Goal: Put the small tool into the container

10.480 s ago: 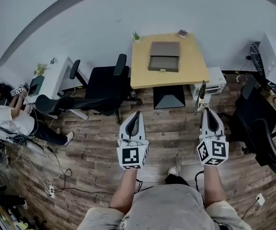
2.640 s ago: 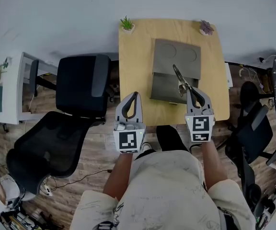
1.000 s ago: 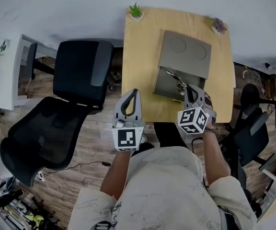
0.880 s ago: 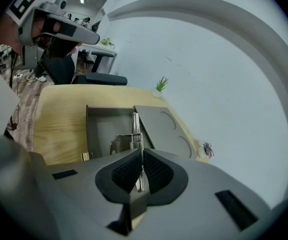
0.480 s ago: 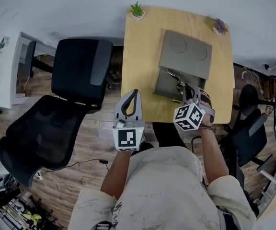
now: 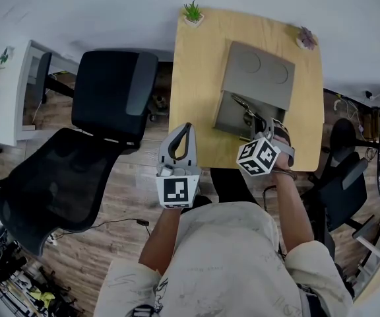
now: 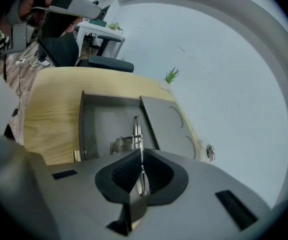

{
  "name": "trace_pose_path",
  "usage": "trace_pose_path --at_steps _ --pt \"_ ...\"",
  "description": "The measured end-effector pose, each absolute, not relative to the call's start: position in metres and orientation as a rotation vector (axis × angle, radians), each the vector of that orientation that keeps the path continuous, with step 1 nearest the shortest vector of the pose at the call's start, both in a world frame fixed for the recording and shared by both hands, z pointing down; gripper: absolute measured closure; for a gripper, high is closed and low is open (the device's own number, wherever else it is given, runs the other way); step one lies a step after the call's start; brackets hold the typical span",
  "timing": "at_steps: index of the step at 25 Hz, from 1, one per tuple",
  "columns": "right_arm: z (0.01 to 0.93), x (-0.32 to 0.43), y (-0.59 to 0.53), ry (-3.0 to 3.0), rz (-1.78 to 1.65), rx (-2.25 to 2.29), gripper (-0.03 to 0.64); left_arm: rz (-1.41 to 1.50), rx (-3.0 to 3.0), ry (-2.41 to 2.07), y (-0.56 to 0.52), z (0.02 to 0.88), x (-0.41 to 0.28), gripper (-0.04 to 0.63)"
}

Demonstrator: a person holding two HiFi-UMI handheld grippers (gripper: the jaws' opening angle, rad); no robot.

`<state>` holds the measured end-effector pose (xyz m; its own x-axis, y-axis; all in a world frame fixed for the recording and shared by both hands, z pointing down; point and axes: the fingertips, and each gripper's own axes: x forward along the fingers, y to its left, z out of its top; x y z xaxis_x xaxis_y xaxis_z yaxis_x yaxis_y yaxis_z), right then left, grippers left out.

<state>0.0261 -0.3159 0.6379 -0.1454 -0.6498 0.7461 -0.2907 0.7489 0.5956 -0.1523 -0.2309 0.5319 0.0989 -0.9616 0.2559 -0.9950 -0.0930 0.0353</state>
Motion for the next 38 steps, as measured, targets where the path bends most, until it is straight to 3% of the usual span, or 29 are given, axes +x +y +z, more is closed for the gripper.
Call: trace_pose_path --at_steps 28,38 --pt "0.648 0.022 -0.306 -1.747 -0.302 0.694 0.571 0.256 2.190 -1.962 -0.227 0.534 -0.145 0.589" --pt "0.659 0.019 -0.299 -1.752 -0.267 0.657 0.531 0.269 2.179 -1.956 -0.225 0.535 -0.146 0.591"
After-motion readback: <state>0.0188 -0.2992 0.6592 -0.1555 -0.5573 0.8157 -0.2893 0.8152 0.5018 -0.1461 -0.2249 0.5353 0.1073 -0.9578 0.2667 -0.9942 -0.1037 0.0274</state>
